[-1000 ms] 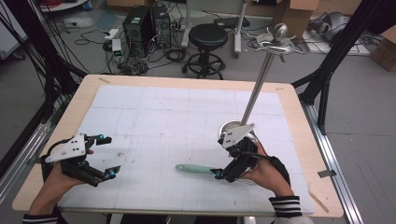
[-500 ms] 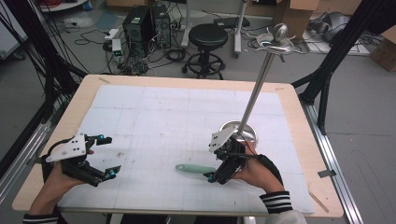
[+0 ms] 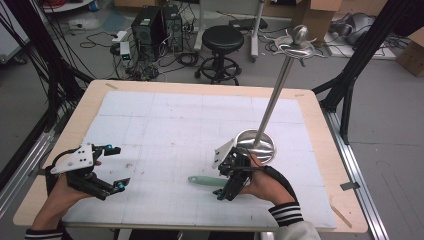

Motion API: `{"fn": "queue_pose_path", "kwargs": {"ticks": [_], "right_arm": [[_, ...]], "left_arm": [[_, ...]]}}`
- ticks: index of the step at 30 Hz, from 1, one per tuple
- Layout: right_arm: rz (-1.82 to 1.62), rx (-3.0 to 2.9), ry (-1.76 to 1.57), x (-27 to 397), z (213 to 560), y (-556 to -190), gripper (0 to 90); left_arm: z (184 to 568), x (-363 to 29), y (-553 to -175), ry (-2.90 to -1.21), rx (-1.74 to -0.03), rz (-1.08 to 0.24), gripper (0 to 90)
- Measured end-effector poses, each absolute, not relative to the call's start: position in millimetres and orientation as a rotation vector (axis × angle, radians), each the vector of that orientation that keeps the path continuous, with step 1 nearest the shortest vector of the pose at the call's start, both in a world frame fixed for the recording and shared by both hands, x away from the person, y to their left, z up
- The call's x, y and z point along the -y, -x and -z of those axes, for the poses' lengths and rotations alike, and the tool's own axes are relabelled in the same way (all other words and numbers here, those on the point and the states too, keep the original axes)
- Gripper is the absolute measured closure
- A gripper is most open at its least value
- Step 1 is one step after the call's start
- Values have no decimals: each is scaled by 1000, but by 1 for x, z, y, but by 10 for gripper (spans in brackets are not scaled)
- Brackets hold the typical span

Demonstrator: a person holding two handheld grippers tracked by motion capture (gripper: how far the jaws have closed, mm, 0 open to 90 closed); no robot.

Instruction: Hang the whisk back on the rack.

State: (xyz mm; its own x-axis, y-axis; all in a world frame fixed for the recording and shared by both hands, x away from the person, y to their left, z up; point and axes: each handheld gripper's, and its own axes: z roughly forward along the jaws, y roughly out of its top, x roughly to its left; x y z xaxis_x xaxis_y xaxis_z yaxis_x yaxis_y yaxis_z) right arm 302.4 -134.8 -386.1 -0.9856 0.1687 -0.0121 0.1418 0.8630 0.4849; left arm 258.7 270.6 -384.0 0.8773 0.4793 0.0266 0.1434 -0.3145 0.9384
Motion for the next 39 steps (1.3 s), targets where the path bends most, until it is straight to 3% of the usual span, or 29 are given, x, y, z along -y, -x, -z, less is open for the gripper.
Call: {"fn": "queue_pose_path", "kwargs": {"ticks": [19, 21, 25, 39], "right_arm": [[-670, -3049, -265, 119, 405, -311, 78], [-648, -3055, -263, 118, 407, -311, 159], [-616, -3057, -281, 115, 409, -311, 188], [-542, -3046, -270, 113, 413, -314, 449]], "left_arm": [[384, -271, -259, -1886, -460, -368, 17], [384, -271, -259, -1886, -460, -366, 17], [384, -271, -259, -1888, -458, -366, 17], [383, -272, -258, -1882, -458, -366, 17]]}}
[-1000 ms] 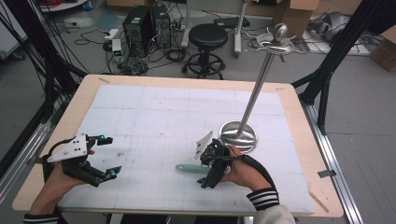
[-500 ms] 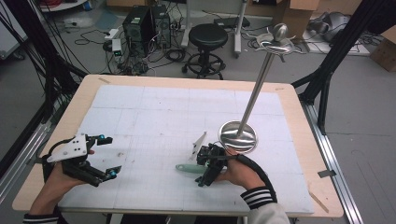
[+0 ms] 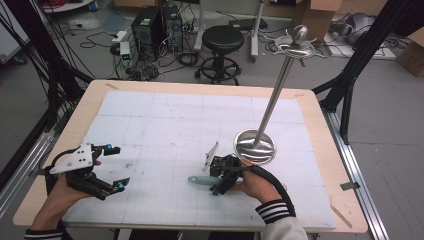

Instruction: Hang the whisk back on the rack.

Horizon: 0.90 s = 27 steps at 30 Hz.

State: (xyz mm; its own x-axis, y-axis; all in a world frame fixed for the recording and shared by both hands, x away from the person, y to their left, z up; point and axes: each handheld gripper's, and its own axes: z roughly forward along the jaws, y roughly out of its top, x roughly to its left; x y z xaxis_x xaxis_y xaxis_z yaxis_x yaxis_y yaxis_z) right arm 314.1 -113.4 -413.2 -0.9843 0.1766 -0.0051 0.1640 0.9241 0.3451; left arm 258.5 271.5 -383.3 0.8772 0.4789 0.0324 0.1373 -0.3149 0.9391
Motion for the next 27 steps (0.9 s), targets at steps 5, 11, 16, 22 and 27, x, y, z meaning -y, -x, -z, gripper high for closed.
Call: {"fn": "queue_pose_path", "kwargs": {"ticks": [5, 11, 16, 22, 27], "right_arm": [[-526, -3045, -268, 114, 413, -314, 486], [-514, -3058, -259, 114, 414, -314, 567], [-504, -3072, -229, 114, 413, -313, 679], [-516, -3092, -200, 114, 411, -312, 681], [-563, -3094, -191, 118, 406, -311, 681]], "left_arm": [[383, -272, -259, -1883, -457, -366, 17], [383, -272, -259, -1883, -457, -365, 17], [383, -271, -258, -1882, -458, -364, 17], [383, -271, -259, -1886, -458, -363, 17], [384, -271, -259, -1888, -459, -364, 17]]}}
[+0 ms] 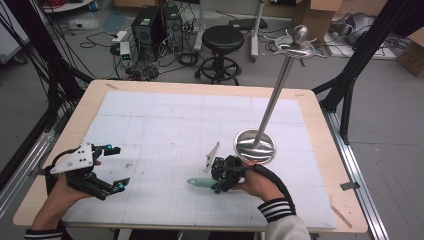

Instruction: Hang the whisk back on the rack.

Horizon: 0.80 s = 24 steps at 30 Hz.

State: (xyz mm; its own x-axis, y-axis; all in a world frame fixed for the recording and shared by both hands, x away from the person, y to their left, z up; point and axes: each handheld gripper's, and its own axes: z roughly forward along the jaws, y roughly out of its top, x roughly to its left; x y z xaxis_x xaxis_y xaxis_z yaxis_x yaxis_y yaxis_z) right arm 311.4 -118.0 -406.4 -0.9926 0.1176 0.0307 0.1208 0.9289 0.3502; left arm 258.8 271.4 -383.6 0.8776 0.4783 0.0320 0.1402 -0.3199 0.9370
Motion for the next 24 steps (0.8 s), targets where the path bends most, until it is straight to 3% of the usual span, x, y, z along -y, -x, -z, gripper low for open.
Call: {"fn": "queue_pose_path", "kwargs": {"ticks": [24], "right_arm": [[875, 3055, 125, 161, 343, -302, 684]], "left_arm": [[384, -272, -259, -1891, -462, -363, 17]]}}
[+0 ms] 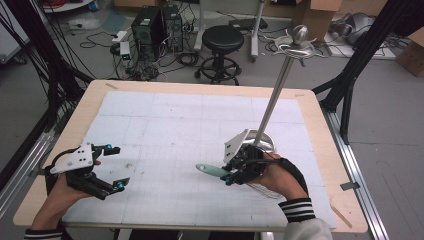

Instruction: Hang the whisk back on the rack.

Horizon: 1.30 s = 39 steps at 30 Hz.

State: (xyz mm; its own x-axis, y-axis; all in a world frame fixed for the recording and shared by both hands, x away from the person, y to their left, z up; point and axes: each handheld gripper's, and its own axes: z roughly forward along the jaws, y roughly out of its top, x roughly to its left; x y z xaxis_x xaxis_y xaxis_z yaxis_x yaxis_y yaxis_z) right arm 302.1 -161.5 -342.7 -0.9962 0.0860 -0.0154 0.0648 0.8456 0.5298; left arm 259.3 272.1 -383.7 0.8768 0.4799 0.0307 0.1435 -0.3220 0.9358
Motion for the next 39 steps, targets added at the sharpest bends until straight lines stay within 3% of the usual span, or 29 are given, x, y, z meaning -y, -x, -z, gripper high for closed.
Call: {"fn": "queue_pose_path", "kwargs": {"ticks": [39], "right_arm": [[-1332, -2685, -184, 249, 265, -282, 685]], "left_arm": [[387, -270, -260, -1921, -461, -368, 17]]}}
